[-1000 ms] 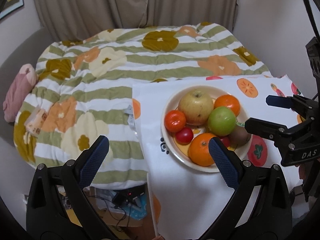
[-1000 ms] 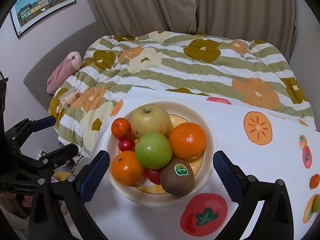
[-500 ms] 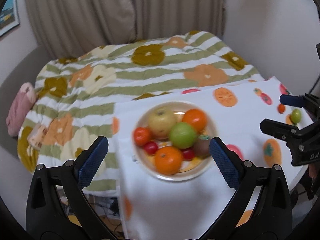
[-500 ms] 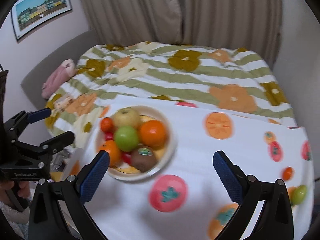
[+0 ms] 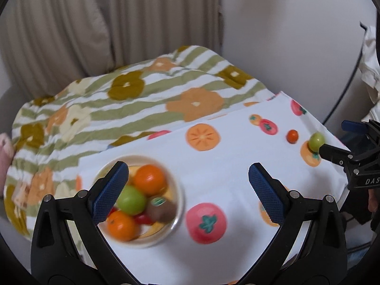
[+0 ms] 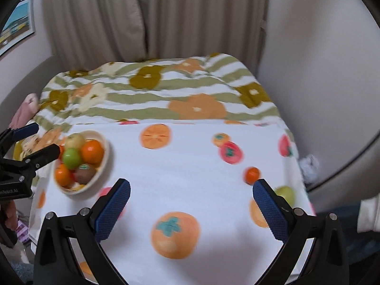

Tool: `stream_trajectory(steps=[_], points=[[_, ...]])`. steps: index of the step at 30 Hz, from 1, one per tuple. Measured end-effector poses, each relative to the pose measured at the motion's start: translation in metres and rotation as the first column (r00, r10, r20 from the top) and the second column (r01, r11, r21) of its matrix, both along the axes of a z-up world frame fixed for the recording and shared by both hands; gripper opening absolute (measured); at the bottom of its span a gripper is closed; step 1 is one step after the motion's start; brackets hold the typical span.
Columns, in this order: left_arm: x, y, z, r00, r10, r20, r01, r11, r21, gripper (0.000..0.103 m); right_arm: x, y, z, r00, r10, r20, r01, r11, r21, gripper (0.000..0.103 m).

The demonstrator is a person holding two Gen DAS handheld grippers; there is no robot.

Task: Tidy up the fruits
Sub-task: 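Move both tools toward the last tangerine and green apple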

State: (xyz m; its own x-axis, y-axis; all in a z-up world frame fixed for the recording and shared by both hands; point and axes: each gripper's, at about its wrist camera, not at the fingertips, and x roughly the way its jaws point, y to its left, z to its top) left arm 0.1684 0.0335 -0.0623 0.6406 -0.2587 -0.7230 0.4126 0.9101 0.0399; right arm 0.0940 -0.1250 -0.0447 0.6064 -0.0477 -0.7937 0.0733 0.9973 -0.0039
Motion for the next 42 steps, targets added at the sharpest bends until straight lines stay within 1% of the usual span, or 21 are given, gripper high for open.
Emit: stream_trajectory(steps=[4,6,8,10,11,15,19,20,22,24,25,27,30,32,34,35,36,37,38,41,42], points=[[0.011,-0.037,-0.010,0.997,-0.080,-0.018,0.080,0.997,0.007,0.103,-0.007,-0.032,-0.006,0.996,-0.089,-0.011,0.089,0.996,0.019,0.103],[0.018,-0.055,-0.015,0.993,-0.116,-0.025,0.116,0.993,0.010,0.103,-0.010,-0.048,-0.010,0.988,-0.152,-0.017,0.152,0.988,0.028,0.103],[0.024,-0.073,-0.023,0.987,-0.154,-0.033,0.155,0.988,0.013,0.103,-0.012,-0.064,-0.016,0.974,-0.224,-0.036,0.226,0.972,0.069,0.103],[0.031,-0.094,-0.030,0.980,-0.197,-0.041,0.198,0.980,0.016,0.103,-0.014,-0.083,-0.023,0.953,-0.296,-0.057,0.301,0.946,0.123,0.103],[0.034,-0.103,-0.033,0.975,-0.217,-0.045,0.218,0.976,0.016,0.103,-0.015,-0.090,-0.026,0.943,-0.326,-0.064,0.331,0.934,0.133,0.103],[0.046,-0.145,-0.048,0.948,-0.311,-0.063,0.313,0.950,0.014,0.103,-0.016,-0.113,-0.037,0.906,-0.414,-0.085,0.422,0.894,0.150,0.103],[0.054,-0.176,-0.060,0.920,-0.382,-0.083,0.384,0.923,0.008,0.103,-0.012,-0.125,-0.048,0.873,-0.475,-0.108,0.487,0.860,0.155,0.103],[0.056,-0.185,-0.065,0.912,-0.401,-0.090,0.403,0.915,0.003,0.103,-0.012,-0.127,-0.051,0.867,-0.487,-0.108,0.499,0.852,0.160,0.103],[0.060,-0.202,-0.075,0.895,-0.433,-0.106,0.436,0.900,0.003,0.103,-0.011,-0.134,-0.058,0.843,-0.524,-0.123,0.538,0.826,0.171,0.103],[0.061,-0.221,-0.088,0.871,-0.476,-0.122,0.481,0.876,0.013,0.103,-0.012,-0.137,-0.065,0.827,-0.546,-0.137,0.563,0.804,0.191,0.103],[0.060,-0.227,-0.093,0.862,-0.490,-0.125,0.496,0.868,0.019,0.101,-0.012,-0.139,-0.069,0.818,-0.557,-0.146,0.576,0.792,0.202,0.103],[0.059,-0.242,-0.105,0.836,-0.530,-0.141,0.539,0.841,0.039,0.098,-0.012,-0.144,-0.078,0.806,-0.569,-0.163,0.592,0.774,0.226,0.103],[0.056,-0.256,-0.117,0.810,-0.567,-0.149,0.579,0.813,0.057,0.095,-0.012,-0.149,-0.088,0.796,-0.579,-0.178,0.605,0.752,0.260,0.103],[0.055,-0.267,-0.126,0.793,-0.589,-0.156,0.603,0.795,0.066,0.089,-0.012,-0.152,-0.092,0.787,-0.590,-0.179,0.616,0.740,0.270,0.103],[0.056,-0.275,-0.132,0.777,-0.608,-0.163,0.624,0.778,0.074,0.087,-0.012,-0.154,-0.096,0.777,-0.603,-0.180,0.628,0.725,0.284,0.103],[0.056,-0.280,-0.136,0.768,-0.617,-0.169,0.635,0.768,0.079,0.083,-0.012,-0.156,-0.098,0.772,-0.609,-0.181,0.634,0.717,0.290,0.103],[0.058,-0.285,-0.140,0.762,-0.623,-0.176,0.642,0.762,0.082,0.081,-0.011,-0.158,-0.100,0.767,-0.615,-0.182,0.640,0.710,0.295,0.103],[0.058,-0.288,-0.142,0.757,-0.628,-0.181,0.648,0.757,0.083,0.076,-0.011,-0.160,-0.103,0.761,-0.623,-0.181,0.646,0.701,0.302,0.103],[0.059,-0.292,-0.143,0.752,-0.633,-0.183,0.653,0.752,0.084,0.073,-0.011,-0.161,-0.105,0.757,-0.628,-0.179,0.649,0.695,0.309,0.100],[0.058,-0.299,-0.149,0.736,-0.651,-0.183,0.672,0.734,0.092,0.065,-0.008,-0.165,-0.111,0.745,-0.641,-0.182,0.661,0.674,0.330,0.098],[0.058,-0.301,-0.152,0.731,-0.657,-0.186,0.679,0.729,0.094,0.064,-0.008,-0.166,-0.113,0.741,-0.646,-0.183,0.665,0.668,0.335,0.098]])
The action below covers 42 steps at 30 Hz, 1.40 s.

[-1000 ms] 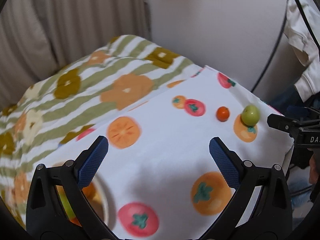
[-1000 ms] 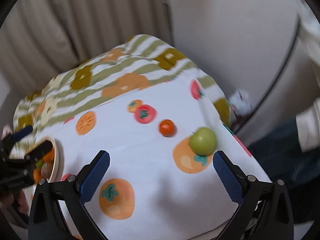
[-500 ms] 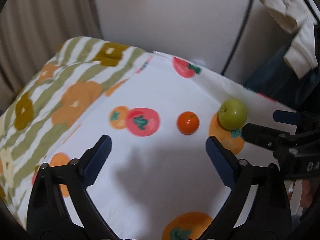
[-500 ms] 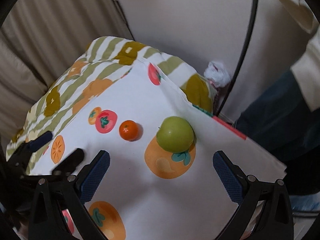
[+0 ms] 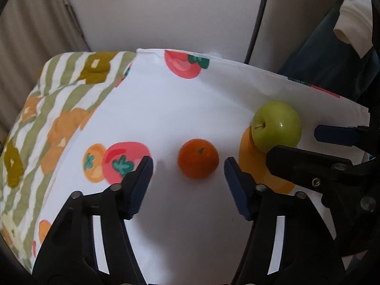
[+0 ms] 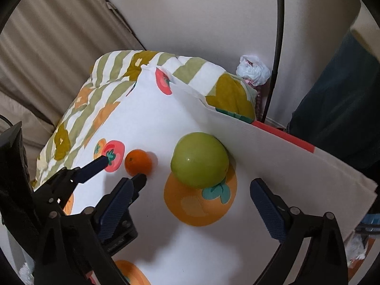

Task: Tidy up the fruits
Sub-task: 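Move both tools toward the last tangerine and green apple, then grasp the tangerine with the left tool while the right tool grasps the green apple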

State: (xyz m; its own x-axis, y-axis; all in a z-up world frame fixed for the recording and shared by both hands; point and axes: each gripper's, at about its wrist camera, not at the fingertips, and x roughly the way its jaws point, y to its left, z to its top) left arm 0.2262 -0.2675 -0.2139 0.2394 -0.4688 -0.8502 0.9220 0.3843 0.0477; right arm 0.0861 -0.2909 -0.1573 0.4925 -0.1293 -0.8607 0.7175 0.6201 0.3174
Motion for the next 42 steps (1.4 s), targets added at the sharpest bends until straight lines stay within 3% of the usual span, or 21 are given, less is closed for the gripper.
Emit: stream_trajectory(steps=[4,8,11,16,19,31,36,42], points=[[-0.001,-0.007,-0.008,1.000,-0.024,-0.002,0.024,1.000,0.012,0.060,0.001,-0.004,-0.006,1.000,-0.016,0.004,0.016,1.000,0.017,0.093],[0.000,-0.010,-0.013,0.999,-0.034,-0.017,0.034,0.999,0.019,0.045,0.001,-0.006,-0.013,1.000,-0.022,0.011,0.022,0.999,0.035,0.092],[-0.001,-0.010,-0.013,0.999,-0.043,-0.009,0.043,0.999,0.010,0.042,0.001,-0.007,-0.017,1.000,-0.025,0.013,0.025,0.999,0.043,0.092],[-0.003,-0.007,-0.013,0.999,-0.041,0.001,0.041,0.999,0.020,0.042,0.003,-0.007,-0.019,1.000,-0.006,0.015,0.005,0.999,0.034,0.085],[-0.003,-0.002,-0.012,1.000,-0.029,0.002,0.029,0.999,0.022,0.042,0.006,-0.006,-0.020,1.000,0.006,0.019,-0.006,1.000,0.030,0.075],[0.006,0.014,-0.010,0.998,0.059,-0.013,-0.058,0.998,0.026,0.042,0.011,-0.014,-0.022,0.998,-0.027,0.059,0.024,0.998,0.059,0.073],[0.006,0.025,-0.008,0.995,0.097,-0.012,-0.097,0.995,0.029,0.042,0.009,-0.021,-0.023,0.997,-0.054,0.050,0.050,0.996,0.068,0.055],[0.005,0.036,-0.001,0.989,0.147,-0.012,-0.147,0.989,0.021,0.042,0.010,-0.016,-0.020,0.999,0.006,0.038,-0.007,0.999,0.046,0.053]])
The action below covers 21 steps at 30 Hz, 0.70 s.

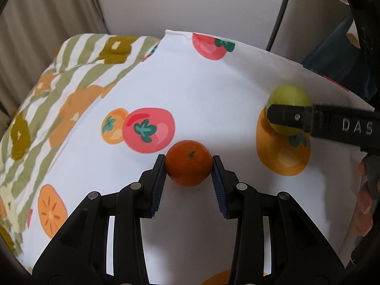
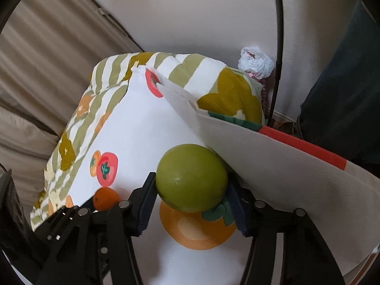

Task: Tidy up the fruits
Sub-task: 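Grasp the tangerine with the left tool while the right tool grasps the green apple, then carry the tangerine and green apple over the plate and lower them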

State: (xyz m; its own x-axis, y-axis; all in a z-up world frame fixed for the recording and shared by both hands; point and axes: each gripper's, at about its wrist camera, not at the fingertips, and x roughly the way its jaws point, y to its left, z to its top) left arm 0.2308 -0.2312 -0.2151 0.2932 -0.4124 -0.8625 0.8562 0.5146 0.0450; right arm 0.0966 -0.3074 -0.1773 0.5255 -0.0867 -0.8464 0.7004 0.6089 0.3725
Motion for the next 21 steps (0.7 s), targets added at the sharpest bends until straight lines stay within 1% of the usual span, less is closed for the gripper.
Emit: stream_trajectory(steps=[4,11,17,21], points=[[0.001,0.009,0.007,0.999,0.039,-0.001,-0.039,0.999,-0.016,0.042,0.000,0.005,0.003,0.999,0.038,0.007,-0.038,0.999,-0.022,0.053],[-0.001,0.025,0.016,0.995,0.103,0.002,-0.103,0.995,-0.018,0.042,-0.004,0.011,0.016,0.996,0.084,0.034,-0.082,0.995,-0.049,0.053],[-0.011,0.042,0.037,0.988,0.154,0.017,-0.153,0.987,-0.040,0.042,-0.006,0.021,0.032,0.990,0.125,0.058,-0.122,0.990,-0.065,0.053],[-0.019,0.060,0.056,0.979,0.202,0.030,-0.200,0.978,-0.065,0.042,-0.005,0.032,0.049,0.982,0.174,0.077,-0.167,0.982,-0.091,0.053]])
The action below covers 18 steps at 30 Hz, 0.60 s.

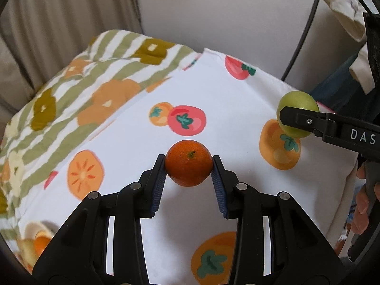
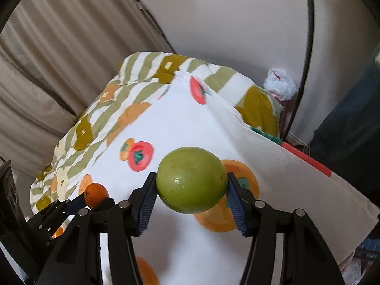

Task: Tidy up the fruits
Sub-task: 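Carry the tangerine and green apple over the plate and lower them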

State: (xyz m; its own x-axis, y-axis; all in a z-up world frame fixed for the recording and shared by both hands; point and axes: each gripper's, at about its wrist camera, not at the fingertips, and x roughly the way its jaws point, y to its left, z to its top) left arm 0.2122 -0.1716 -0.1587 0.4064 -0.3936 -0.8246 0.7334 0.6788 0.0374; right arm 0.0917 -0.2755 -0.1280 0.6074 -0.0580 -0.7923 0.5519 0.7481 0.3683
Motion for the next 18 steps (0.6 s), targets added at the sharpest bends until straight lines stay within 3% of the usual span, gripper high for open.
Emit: stream_trajectory(steps=[10,18], points=[[-0.012,0.064,0.042,0.983,0.181,0.018,-0.180,0.982,-0.060,0.042,0.016,0.048,0.042,0.978,0.204,0.048,-0.201,0.978,-0.059,0.053],[-0.018,0.137,0.058,0.934,0.355,0.032,-0.351,0.932,-0.090,0.042,0.047,0.114,0.059,0.901,0.426,0.082,-0.420,0.904,-0.081,0.053]])
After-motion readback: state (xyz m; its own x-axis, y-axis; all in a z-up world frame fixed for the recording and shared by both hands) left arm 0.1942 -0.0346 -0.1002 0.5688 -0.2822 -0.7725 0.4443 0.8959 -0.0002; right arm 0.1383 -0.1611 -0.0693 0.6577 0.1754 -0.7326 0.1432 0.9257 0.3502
